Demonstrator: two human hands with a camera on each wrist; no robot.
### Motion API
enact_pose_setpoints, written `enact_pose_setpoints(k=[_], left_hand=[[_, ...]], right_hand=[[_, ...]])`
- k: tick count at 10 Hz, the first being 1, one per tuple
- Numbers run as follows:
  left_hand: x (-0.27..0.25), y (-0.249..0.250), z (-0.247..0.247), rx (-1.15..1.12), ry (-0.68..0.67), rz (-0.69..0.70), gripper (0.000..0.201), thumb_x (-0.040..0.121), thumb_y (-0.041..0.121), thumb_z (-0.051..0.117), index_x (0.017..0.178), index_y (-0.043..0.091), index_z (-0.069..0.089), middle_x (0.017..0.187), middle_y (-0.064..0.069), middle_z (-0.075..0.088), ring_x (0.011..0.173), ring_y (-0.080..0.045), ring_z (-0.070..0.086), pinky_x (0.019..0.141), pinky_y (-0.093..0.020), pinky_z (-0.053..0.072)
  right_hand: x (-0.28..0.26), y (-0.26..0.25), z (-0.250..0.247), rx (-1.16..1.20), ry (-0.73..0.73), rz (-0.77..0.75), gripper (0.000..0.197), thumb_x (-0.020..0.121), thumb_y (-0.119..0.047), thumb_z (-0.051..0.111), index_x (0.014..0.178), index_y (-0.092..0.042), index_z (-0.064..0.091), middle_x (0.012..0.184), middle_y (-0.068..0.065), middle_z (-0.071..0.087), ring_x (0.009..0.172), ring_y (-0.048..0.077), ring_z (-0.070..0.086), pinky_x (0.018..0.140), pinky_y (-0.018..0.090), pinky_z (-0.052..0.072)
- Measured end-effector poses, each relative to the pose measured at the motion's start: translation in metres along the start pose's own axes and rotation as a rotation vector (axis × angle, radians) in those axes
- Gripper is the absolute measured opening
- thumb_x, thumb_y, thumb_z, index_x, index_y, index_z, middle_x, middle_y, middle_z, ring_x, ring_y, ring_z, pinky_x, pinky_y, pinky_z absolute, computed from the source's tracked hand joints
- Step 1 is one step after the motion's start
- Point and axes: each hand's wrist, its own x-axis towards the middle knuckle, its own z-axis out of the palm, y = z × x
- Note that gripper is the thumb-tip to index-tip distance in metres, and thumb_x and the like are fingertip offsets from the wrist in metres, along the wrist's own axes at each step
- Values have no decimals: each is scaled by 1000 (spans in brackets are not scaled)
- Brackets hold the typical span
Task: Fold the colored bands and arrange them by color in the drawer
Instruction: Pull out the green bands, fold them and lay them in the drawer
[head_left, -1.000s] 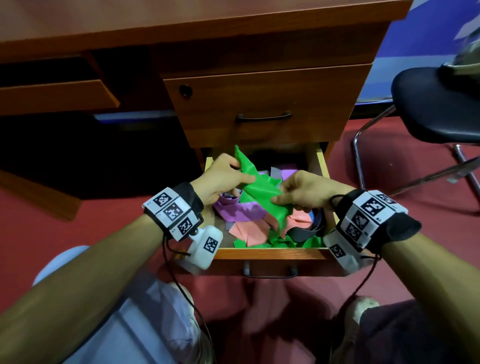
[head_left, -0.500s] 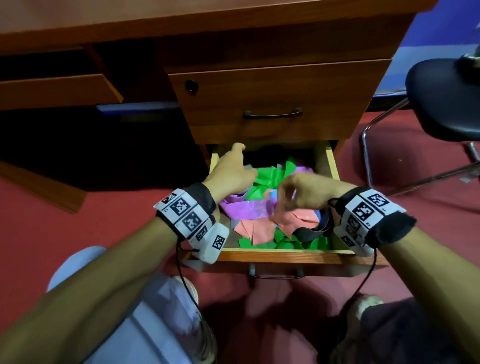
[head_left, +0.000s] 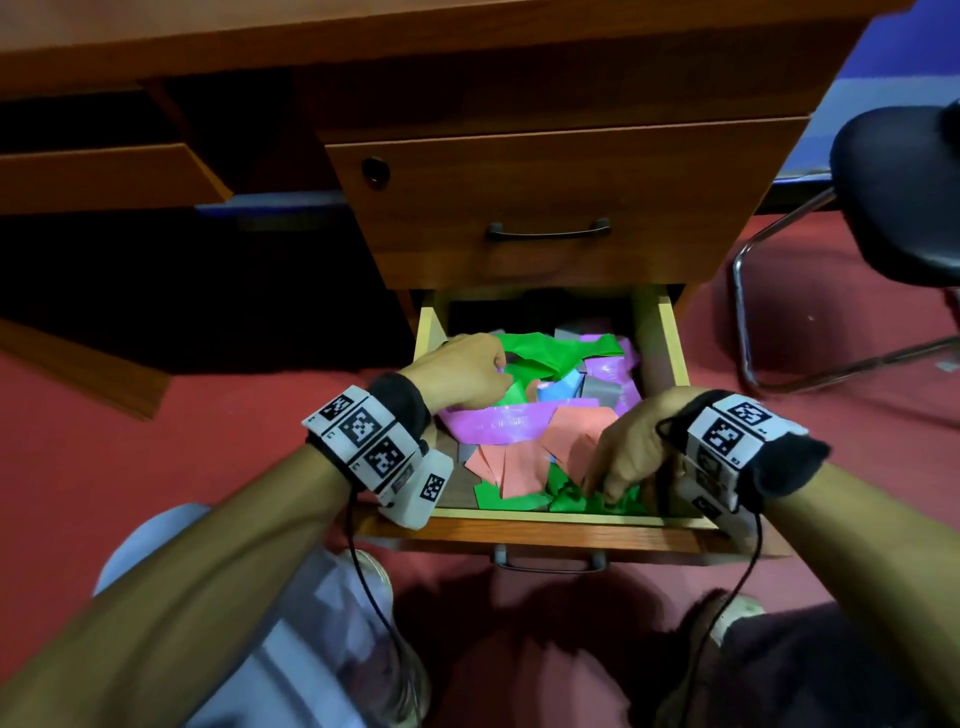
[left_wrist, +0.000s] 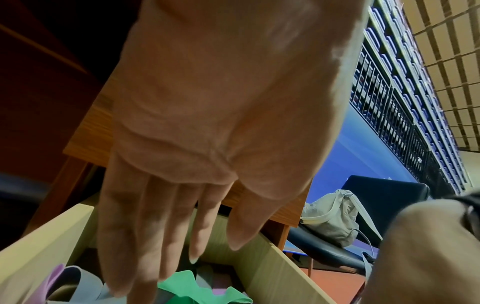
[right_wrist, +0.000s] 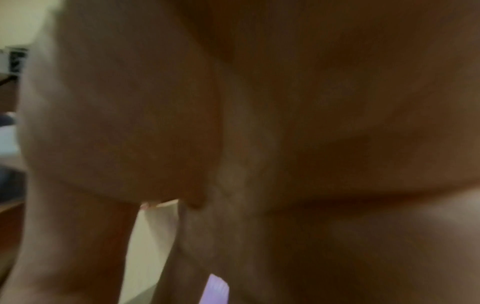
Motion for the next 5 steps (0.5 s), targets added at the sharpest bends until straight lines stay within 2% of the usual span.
enact_pose_setpoints(k=[1,2,3,4,5], left_hand=[[4,0,0,74,-43,6,15,93,16,48,89,22,61,83,-6,54,72,-24,47,63,-30,40],[7,4,1,86,-70,20,16,94,13,46,89,25,56,84,-5,52,72,-22,46,64,-34,41],[10,6,5,104,-88,36,15,95,15,48,89,24,58,85,-5,54,74,-22,49,67,-37,44],[9,8,7,131,-120,59,17,97,13,48,89,25,57,86,-4,52,77,-21,45,68,-33,34],[-5,13,8,97,-346,73,29,101,7,46,100,22,71,84,-1,64,71,-23,56,61,-30,42]], right_hand=[[7,17,-7,72,-164,110,23,85,-5,67,95,-23,77,71,-15,65,92,26,63,100,48,51],[2,13,-11,61,-228,182,37,97,1,53,131,-13,60,85,-6,55,83,19,57,86,40,53],[6,-4,-3,52,-344,191,46,101,-12,51,147,-14,46,115,13,63,94,27,64,97,48,52],[18,-9,-2,40,-371,239,56,99,-18,55,152,-18,38,154,13,36,131,34,48,100,50,50],[28,-6,0,68,-344,253,56,98,-16,58,151,-16,40,137,15,48,116,34,56,101,52,49]])
